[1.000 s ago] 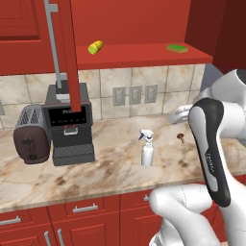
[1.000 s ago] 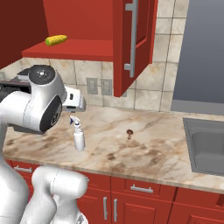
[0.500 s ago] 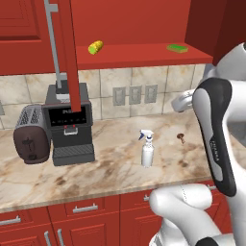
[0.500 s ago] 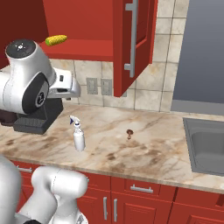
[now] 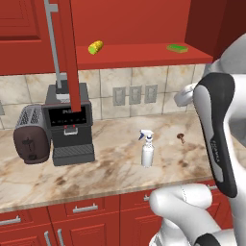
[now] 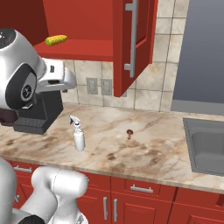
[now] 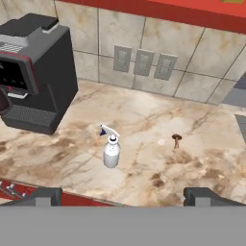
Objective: Pick the spray and sponge from the cabinet and place them on the counter.
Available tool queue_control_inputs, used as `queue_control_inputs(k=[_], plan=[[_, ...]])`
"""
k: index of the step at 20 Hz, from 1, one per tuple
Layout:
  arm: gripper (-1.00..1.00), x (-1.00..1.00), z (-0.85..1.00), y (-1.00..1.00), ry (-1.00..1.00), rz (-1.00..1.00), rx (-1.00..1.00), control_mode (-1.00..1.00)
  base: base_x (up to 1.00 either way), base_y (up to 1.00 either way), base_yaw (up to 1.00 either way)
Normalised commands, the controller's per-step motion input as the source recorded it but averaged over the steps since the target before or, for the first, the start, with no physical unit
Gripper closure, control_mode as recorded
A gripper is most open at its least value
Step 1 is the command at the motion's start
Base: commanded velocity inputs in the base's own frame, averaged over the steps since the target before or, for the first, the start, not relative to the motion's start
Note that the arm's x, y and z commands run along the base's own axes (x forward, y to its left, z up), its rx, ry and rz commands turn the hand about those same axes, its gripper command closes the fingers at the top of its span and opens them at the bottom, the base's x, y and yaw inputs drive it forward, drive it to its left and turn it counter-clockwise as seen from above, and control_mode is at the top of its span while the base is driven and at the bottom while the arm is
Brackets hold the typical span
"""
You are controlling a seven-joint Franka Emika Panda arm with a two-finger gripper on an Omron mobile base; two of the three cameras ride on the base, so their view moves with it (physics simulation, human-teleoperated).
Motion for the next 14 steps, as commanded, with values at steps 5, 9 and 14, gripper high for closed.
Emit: queue_control_inputs(k=[5, 9, 14], plan=[[-1.0, 0.0, 0.25, 0.0, -0.2, -0.01, 0.0, -1.0, 0.0, 0.0, 0.0], [-1.0, 0.21, 0.0, 0.0, -0.14, -0.05, 0.0, -1.0, 0.0, 0.0, 0.0], [-1.0, 0.63, 0.0, 0.0, -0.04, -0.1, 0.0, -1.0, 0.0, 0.0, 0.0]])
